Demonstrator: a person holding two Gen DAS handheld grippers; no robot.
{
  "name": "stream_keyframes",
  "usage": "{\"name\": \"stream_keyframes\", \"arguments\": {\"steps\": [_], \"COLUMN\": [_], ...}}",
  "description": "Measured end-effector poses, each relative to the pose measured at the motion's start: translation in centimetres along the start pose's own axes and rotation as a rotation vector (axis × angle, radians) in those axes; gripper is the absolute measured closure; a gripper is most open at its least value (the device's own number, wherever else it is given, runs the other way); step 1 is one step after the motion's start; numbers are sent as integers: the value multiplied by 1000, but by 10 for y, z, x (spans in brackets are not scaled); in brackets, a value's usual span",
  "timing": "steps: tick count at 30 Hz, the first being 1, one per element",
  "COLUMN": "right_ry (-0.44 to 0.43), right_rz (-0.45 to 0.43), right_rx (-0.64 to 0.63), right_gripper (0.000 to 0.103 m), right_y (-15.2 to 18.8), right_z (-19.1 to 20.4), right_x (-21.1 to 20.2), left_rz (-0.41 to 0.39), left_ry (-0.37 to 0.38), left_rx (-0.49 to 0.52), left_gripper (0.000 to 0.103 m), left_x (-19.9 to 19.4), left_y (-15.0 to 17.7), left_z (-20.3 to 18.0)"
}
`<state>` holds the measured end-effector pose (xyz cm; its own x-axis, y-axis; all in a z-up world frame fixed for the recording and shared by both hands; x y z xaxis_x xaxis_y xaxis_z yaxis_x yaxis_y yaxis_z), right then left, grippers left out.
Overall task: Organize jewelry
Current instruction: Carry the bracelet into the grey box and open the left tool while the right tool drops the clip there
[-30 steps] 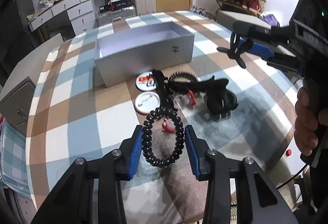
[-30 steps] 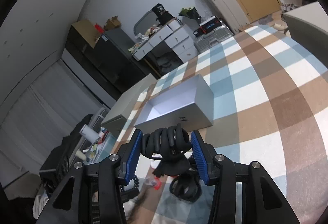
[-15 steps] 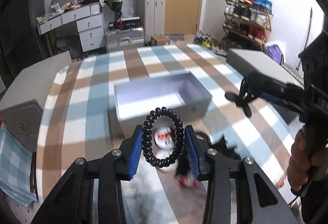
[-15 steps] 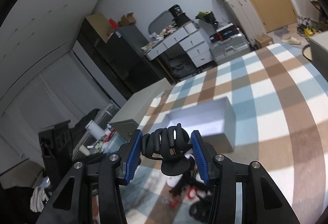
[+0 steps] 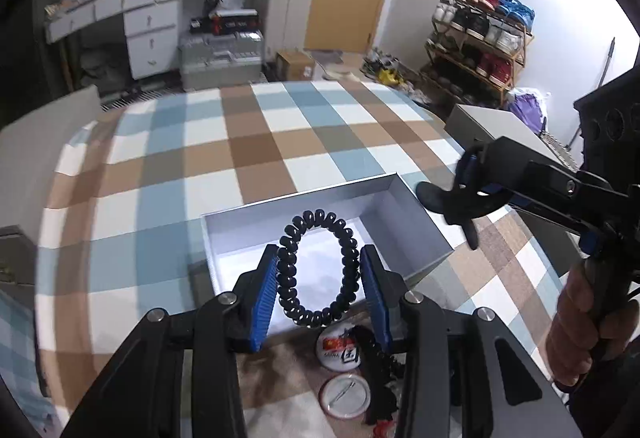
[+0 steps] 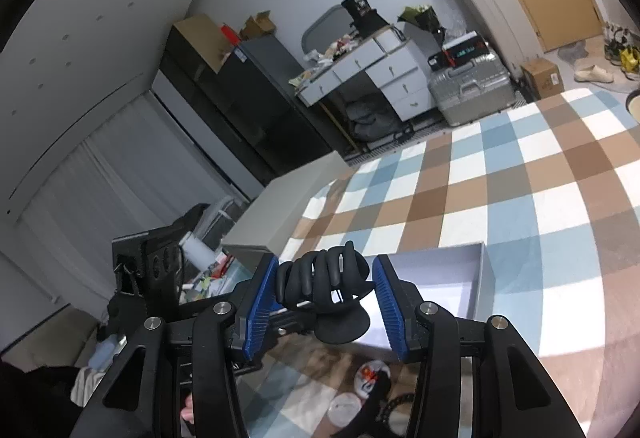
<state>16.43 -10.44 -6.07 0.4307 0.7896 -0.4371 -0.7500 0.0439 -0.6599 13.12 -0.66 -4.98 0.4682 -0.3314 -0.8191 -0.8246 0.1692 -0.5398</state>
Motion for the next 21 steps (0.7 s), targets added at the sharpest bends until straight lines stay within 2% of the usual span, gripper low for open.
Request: {"name": "stream_keyframes", "arguments": {"steps": [10, 18, 21], "right_ry": [-15, 73, 73], "right_rz": [87, 154, 166], "right_rx": [63, 63, 68], "right_gripper": [56, 54, 54], "right_y": [-8, -4, -3], "right_z": [-33, -45, -47], "right_x": [36, 57, 63], "left_rz": [72, 118, 117], "left_ry": [49, 72, 70], "left_rx": [20, 12, 16], "left_gripper": [68, 68, 65], "left_x": [22, 36, 36], "left_y": [-11, -13, -14], "left_z": [2, 8, 9]}}
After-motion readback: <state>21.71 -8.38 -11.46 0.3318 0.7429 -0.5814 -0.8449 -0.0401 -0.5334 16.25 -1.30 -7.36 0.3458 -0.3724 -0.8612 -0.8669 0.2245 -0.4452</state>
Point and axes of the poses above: each gripper's, at about its wrist camera, not at the fingertips, and x roughly the way its jaws point, z to its left, y to its underside, the point moved 3 cm from there along x, roughly the way its jaws point, and after that the axes turned 8 degrees about z, right-handed, at the moved point
